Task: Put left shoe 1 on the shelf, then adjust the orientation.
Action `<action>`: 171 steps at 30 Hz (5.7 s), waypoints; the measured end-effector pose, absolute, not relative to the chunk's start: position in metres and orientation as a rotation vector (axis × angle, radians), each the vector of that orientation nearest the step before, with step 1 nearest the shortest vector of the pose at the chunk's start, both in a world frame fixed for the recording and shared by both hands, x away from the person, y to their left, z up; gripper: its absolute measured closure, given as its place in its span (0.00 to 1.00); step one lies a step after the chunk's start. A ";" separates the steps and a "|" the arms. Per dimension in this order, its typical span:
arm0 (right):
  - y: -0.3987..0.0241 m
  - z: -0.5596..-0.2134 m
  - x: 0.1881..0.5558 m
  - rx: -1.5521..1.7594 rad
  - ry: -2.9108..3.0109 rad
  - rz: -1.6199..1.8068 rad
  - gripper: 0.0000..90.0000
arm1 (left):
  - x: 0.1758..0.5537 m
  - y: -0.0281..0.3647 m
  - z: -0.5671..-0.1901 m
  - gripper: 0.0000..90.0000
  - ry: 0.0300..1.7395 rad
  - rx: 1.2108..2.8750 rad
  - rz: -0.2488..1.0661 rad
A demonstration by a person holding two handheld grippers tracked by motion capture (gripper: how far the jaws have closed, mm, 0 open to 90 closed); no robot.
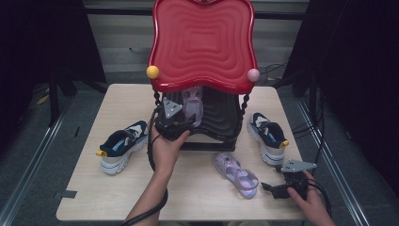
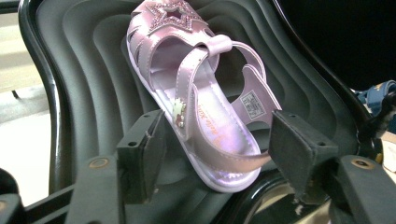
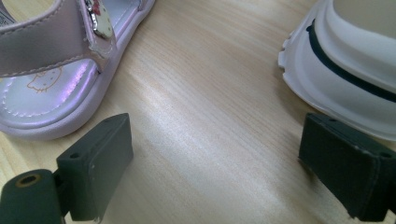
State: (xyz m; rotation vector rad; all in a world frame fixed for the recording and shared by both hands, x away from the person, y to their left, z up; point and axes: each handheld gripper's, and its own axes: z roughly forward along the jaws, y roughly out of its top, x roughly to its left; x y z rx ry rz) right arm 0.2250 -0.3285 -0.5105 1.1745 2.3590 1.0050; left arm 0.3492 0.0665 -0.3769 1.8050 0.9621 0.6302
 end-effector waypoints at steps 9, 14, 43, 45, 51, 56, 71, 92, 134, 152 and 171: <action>-0.328 -0.510 0.225 1.174 2.359 1.005 0.10 | 0.346 0.073 -0.370 0.35 0.955 1.838 0.586; -0.328 -0.510 0.225 1.175 2.359 1.005 0.10 | 0.342 0.076 -0.372 0.34 0.948 1.853 0.537; -0.328 -0.511 0.225 1.170 2.358 1.006 0.10 | 0.317 0.106 -0.405 0.29 0.951 1.907 0.369; -0.328 -0.511 0.225 1.171 2.358 1.005 0.10 | 0.316 0.107 -0.407 0.29 0.954 1.904 0.369; -0.328 -0.511 0.225 1.171 2.357 1.005 0.10 | 0.313 0.111 -0.416 0.29 0.953 1.917 0.365; -0.328 -0.511 0.225 1.171 2.358 1.005 0.10 | 0.311 0.113 -0.426 0.29 0.942 1.941 0.347; -0.328 -0.511 0.225 1.170 2.358 1.006 0.10 | 0.304 0.130 -0.444 0.28 0.918 1.976 0.332; -0.328 -0.511 0.225 1.170 2.357 1.006 0.10 | 0.292 0.168 -0.470 0.28 0.908 2.067 0.346; -0.324 -0.508 0.223 1.228 2.331 0.983 0.14 | 0.288 0.180 -0.506 0.25 0.841 2.204 0.329; -0.321 -0.488 0.220 1.209 2.298 1.047 0.15 | 0.288 0.179 -0.508 0.20 0.814 2.205 0.333; -0.309 -0.458 0.227 1.162 2.257 1.142 0.20 | 0.288 0.178 -0.508 0.17 0.813 2.210 0.313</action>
